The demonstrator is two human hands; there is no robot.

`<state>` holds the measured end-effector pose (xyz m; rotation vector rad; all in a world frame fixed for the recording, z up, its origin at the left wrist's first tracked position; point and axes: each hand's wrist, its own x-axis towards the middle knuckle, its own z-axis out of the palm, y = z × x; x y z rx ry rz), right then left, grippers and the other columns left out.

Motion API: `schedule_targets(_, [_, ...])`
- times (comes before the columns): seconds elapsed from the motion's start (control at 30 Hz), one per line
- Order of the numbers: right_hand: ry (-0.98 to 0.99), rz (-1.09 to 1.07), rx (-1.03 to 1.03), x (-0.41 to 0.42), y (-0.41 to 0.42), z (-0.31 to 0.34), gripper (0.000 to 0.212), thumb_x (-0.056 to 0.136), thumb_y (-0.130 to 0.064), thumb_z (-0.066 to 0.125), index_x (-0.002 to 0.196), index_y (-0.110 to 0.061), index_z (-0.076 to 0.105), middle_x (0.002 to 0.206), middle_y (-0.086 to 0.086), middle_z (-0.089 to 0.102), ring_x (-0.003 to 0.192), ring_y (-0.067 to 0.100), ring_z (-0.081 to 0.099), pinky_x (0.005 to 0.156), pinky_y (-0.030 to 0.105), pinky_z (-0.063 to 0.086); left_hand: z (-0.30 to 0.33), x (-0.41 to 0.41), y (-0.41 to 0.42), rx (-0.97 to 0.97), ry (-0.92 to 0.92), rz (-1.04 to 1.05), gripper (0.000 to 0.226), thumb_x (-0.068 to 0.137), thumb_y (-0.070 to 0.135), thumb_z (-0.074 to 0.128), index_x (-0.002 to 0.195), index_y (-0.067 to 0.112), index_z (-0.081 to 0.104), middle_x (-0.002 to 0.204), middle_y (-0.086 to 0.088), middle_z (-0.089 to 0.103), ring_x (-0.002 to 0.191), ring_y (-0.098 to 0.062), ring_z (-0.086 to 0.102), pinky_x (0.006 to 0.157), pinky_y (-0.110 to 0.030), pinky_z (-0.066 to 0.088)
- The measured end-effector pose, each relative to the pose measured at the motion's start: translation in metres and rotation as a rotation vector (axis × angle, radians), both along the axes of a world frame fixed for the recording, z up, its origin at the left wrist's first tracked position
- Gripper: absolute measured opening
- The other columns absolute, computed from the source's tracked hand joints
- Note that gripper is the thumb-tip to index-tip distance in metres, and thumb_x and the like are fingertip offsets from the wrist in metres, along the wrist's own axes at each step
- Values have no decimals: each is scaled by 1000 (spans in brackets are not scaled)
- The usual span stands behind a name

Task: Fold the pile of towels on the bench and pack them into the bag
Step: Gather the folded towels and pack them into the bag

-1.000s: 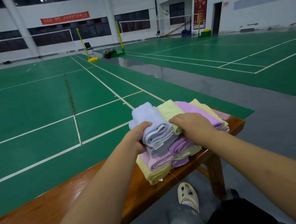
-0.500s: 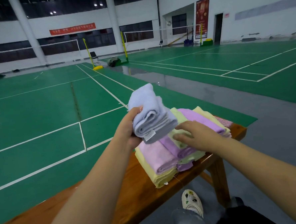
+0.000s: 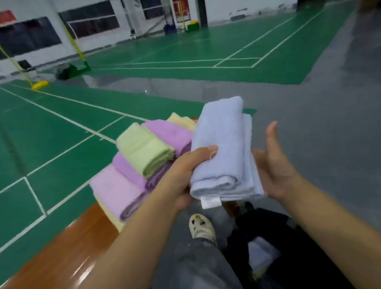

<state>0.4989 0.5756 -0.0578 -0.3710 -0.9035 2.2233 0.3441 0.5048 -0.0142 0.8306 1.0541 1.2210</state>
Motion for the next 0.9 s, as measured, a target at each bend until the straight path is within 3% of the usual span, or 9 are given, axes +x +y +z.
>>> schedule_targets(0.07, [-88,-108,-27,25,6,-22,115,46,-83,62,133,-8,54,133,17,56,121,30,56,101,45,46,-42,22,19,-60,88,-46,35,74,16,75,104,1,67,93,-11,74,83,-21,71,67,-27,57])
schedule_targets(0.13, [-146,-197,-105,63,8,-71,105,51,-75,68,132,-9,52,130,14,59,119,26,58,105,43,42,-90,55,37,-156,152,-126,50,74,21,74,118,2,60,109,-14,71,98,-26,69,78,-34,57])
schedule_targets(0.3, [-433,-353,-243,134,5,-177,113,34,-69,85,123,-6,58,120,14,66,110,29,63,95,44,50,-197,110,60,-397,237,-352,56,73,27,79,120,3,60,110,-11,71,101,-26,69,82,-35,56])
schedule_targets(0.43, [-598,-342,-355,154,-10,-246,104,42,-53,91,126,-5,54,115,14,68,108,32,64,97,48,49,-269,126,65,-558,266,-482,40,83,22,75,117,7,61,107,-8,73,99,-23,70,81,-33,57])
schedule_targets(0.57, [-570,-386,-541,146,-34,-304,65,65,-25,76,123,-7,55,108,12,71,100,27,68,79,36,57,-326,124,57,-708,271,-555,57,75,27,80,124,10,59,111,-5,72,103,-23,68,92,-39,54])
schedule_targets(0.7, [-521,-394,-700,130,-61,-358,71,60,-23,79,125,-8,55,113,14,69,105,29,65,84,39,54,-372,114,50,-827,233,-636,59,73,26,80,127,20,56,115,-3,70,107,-20,66,92,-37,54])
schedule_targets(0.77, [-472,-375,-812,120,-70,-379,74,56,-23,80,124,-4,56,113,19,68,104,30,66,81,38,55,-387,106,49,-898,224,-659,48,77,24,79,121,21,59,115,-4,71,108,-21,66,96,-38,52])
schedule_targets(0.9, [-368,-377,-1057,110,-77,-412,48,65,-12,68,110,2,62,100,20,71,86,29,71,65,35,58,-412,96,50,-1012,214,-631,34,85,28,70,113,9,66,108,-7,72,100,-21,68,81,-30,55])
